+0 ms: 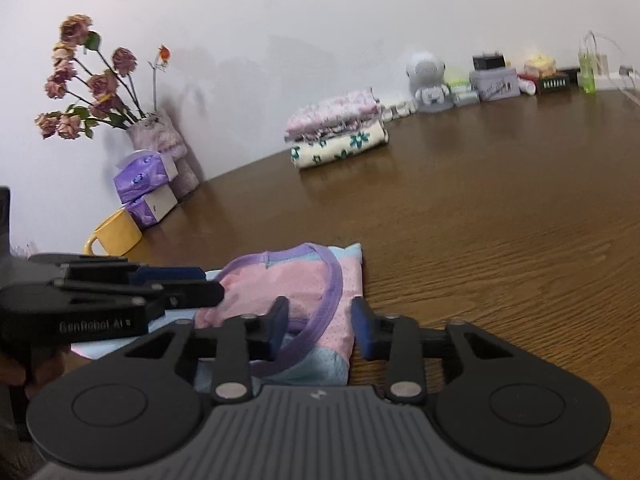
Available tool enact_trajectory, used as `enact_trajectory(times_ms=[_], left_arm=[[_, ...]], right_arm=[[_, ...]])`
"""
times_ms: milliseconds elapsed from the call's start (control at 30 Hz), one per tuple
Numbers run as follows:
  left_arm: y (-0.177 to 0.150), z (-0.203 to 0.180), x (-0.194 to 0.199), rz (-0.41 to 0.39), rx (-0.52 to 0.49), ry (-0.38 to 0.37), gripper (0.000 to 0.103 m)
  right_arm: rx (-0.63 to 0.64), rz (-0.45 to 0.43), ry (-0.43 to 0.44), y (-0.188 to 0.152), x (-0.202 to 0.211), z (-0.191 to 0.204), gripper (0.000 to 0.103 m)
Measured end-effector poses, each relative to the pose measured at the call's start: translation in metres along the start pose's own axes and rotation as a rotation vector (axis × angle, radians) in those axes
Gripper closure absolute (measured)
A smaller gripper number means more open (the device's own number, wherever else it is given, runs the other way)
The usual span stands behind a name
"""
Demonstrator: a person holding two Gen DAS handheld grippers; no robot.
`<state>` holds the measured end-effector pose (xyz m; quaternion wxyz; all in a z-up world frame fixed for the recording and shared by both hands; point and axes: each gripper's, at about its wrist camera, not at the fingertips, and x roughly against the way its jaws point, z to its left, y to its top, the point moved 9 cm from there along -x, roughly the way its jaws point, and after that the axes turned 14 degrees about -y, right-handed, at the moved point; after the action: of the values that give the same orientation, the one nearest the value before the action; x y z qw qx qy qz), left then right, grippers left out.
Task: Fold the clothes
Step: 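Open the right tool and press the folded pink end flat with both tools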
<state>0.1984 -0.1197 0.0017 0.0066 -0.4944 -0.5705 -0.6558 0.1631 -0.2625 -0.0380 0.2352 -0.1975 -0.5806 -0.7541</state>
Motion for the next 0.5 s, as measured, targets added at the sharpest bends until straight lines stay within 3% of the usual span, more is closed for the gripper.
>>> enact_trajectory(times_ms=[133, 200, 367, 500], left_arm=[[-0.004, 0.000, -0.012, 0.028, -0.012, 0.000, 0.078], [-0.007, 0.003, -0.012, 0.028, 0.001, 0.000, 0.078], [-0.011, 0.008, -0.008, 0.016, 0.030, -0.005, 0.078], [-0.007, 0.006, -0.002, -0.014, 0.034, -0.016, 0.078]], right_arm=[[-0.019, 0.034, 0.019, -0.001, -0.012, 0.003, 0.097], [0.008, 0.029, 0.031, -0.001, -0.011, 0.009, 0.099], [0.057, 0.022, 0.069, -0.002, -0.011, 0.027, 0.099], [0.023, 0.003, 0.044, 0.003, -0.011, 0.020, 0.095]])
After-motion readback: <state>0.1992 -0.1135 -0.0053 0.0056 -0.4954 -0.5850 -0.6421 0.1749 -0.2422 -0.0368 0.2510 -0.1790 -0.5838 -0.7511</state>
